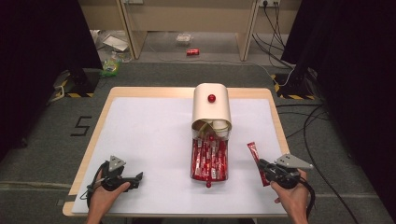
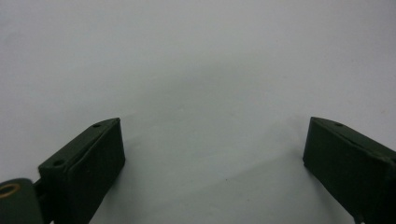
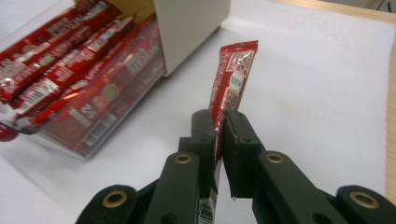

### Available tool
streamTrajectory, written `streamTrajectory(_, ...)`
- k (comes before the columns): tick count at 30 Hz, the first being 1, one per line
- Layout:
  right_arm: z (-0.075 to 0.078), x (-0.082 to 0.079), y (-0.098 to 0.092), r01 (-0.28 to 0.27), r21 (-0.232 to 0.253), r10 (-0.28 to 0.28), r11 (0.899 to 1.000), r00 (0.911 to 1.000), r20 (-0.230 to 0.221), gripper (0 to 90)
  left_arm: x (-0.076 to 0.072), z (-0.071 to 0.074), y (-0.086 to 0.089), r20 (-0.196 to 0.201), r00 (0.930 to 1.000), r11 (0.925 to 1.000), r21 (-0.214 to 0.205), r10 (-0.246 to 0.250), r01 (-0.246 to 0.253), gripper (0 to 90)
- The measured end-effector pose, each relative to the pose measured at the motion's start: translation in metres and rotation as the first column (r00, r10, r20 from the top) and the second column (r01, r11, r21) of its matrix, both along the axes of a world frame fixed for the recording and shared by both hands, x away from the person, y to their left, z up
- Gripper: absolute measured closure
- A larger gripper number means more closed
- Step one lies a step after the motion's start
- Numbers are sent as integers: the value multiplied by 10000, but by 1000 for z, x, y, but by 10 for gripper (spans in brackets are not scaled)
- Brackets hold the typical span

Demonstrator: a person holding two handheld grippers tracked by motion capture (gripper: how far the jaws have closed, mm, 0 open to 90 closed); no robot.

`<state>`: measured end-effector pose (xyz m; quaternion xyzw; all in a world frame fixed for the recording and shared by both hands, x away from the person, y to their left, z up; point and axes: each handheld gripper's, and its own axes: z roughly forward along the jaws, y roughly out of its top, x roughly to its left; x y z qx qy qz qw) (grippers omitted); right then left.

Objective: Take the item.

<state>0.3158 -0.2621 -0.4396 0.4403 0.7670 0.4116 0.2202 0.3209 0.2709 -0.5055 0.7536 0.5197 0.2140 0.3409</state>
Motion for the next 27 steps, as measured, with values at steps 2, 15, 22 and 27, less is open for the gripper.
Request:
streamTrajectory(2, -2, 1, -4, 98, 17, -98, 10000, 9999, -29, 834, 0, 0, 0, 1, 10000, 10000, -7, 5, -5, 46)
streamTrajectory(15, -14, 7, -20, 610, -116, -614, 9981, 9976, -324, 834, 0, 0, 0, -4, 10000, 10000, -3, -1, 1, 46)
streamTrajectory(22, -21, 10, -23, 707, -298, -720, 9971, 9964, -454, 834, 0, 0, 0, 0, 10000, 10000, -4, -2, 2, 46)
streamTrajectory(27, -25, 12, -24, 700, -382, -722, 9968, 9957, -581, 834, 0, 0, 0, 3, 10000, 10000, -3, -5, 5, 46)
